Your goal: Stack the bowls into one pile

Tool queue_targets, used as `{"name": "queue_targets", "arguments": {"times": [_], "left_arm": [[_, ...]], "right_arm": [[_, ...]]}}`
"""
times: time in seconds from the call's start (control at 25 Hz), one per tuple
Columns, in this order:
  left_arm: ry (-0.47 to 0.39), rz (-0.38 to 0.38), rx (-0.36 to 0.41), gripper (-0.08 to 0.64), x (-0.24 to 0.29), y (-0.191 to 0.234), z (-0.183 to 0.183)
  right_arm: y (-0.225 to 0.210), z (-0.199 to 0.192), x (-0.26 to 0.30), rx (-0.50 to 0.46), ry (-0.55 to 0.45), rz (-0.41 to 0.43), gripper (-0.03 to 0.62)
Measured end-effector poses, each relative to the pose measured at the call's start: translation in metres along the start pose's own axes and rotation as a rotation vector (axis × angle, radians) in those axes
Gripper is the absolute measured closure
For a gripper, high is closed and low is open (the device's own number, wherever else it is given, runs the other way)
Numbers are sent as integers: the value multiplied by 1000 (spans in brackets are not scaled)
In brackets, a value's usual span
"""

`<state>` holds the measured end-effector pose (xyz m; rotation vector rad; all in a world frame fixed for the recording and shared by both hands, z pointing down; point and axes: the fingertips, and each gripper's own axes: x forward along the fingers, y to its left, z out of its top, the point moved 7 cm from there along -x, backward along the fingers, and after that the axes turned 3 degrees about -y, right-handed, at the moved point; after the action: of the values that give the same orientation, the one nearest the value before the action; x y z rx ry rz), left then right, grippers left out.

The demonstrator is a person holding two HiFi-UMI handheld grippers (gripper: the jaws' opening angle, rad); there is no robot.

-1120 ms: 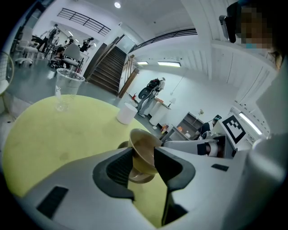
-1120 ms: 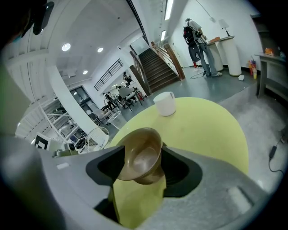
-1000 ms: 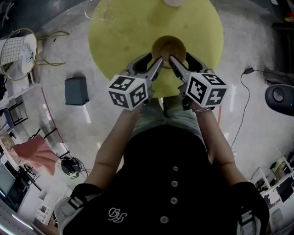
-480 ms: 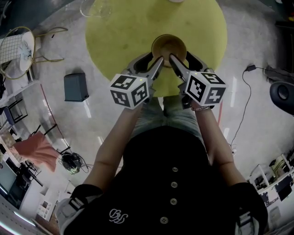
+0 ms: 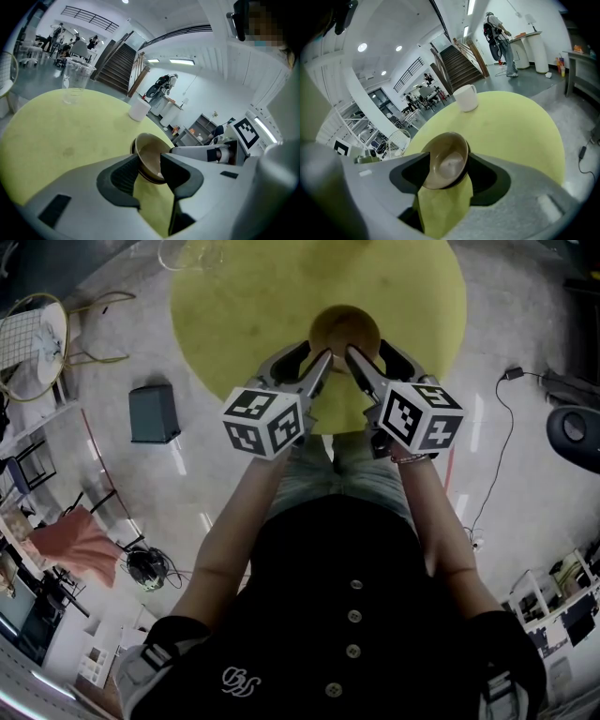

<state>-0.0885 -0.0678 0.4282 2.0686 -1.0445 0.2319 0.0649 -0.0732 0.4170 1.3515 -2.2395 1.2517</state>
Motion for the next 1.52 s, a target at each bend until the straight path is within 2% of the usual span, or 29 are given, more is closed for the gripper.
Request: {"name": "queue_targets", "arguments": {"times": [0.24, 0.72, 1.0, 1.32, 1.52], "left_arm": [[-3, 10, 8, 425, -2, 9, 5], [-47, -4, 20, 425, -12, 1, 17], [-87, -36, 60, 425, -18, -13, 39], [-112, -103, 150, 425, -27, -26, 67], [-120, -159, 186, 426, -30, -37, 82]], "right_arm": [[-2, 0, 4, 4, 0, -14, 350], [3, 10, -10, -5, -45, -2, 350], [17, 28, -20, -23, -75, 94, 353], [34, 51, -26, -75, -131, 146, 364], [41, 71, -36, -118, -177, 183, 411]]}}
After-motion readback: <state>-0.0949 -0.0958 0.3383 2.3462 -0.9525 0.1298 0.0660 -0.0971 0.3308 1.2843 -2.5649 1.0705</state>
